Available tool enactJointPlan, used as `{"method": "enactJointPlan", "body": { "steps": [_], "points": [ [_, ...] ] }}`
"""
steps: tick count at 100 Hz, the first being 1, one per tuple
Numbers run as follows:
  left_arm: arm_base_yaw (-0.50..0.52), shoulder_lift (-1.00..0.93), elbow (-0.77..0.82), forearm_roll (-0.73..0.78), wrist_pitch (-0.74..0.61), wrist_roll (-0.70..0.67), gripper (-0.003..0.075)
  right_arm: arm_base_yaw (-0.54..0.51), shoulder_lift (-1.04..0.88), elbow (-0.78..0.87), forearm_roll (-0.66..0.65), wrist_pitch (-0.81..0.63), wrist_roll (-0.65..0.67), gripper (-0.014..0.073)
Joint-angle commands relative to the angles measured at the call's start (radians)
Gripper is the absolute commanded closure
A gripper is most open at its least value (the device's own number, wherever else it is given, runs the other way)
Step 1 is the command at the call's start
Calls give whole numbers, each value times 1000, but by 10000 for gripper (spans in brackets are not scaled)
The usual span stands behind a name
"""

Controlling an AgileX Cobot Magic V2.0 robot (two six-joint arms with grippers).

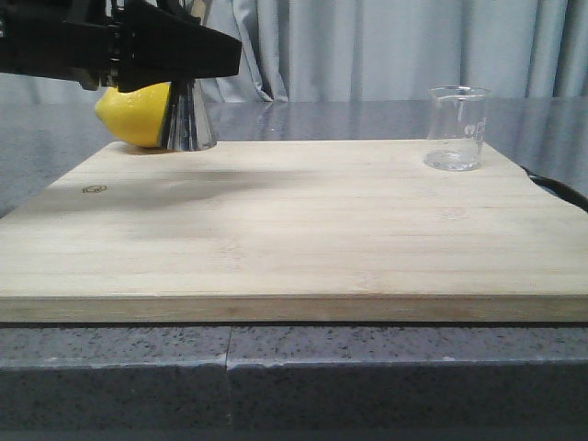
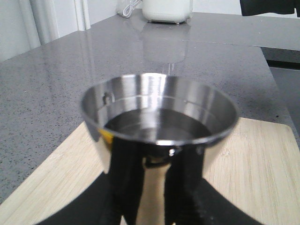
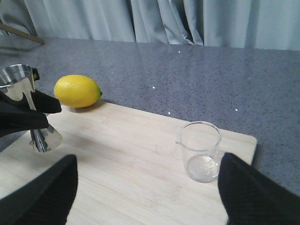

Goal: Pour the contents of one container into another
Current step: 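Set the beaker on the board, open the right gripper, withdraw, then lower the steel jigger onto the board with the left gripper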

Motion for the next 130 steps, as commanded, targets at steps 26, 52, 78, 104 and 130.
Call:
{"method": "enactJointPlan", "body": {
  "steps": [26,52,78,104,130],
  "points": [
    [-9,-46,-25,-85,102,-8,523,-5,8,18,411,40,-483,40],
    [-9,-46,-25,-85,102,-8,523,44,23,41,1121,349,-1173,40],
    [-9,-46,-25,-85,102,-8,523,125,19,29,1590,638,-1670,40],
    [-9,-46,-25,-85,102,-8,523,125,19,29,1550,650,-1670,40],
    [-9,-46,-25,-85,100,-8,523,125,19,29,1550,643,-1670,40]
  ]
}}
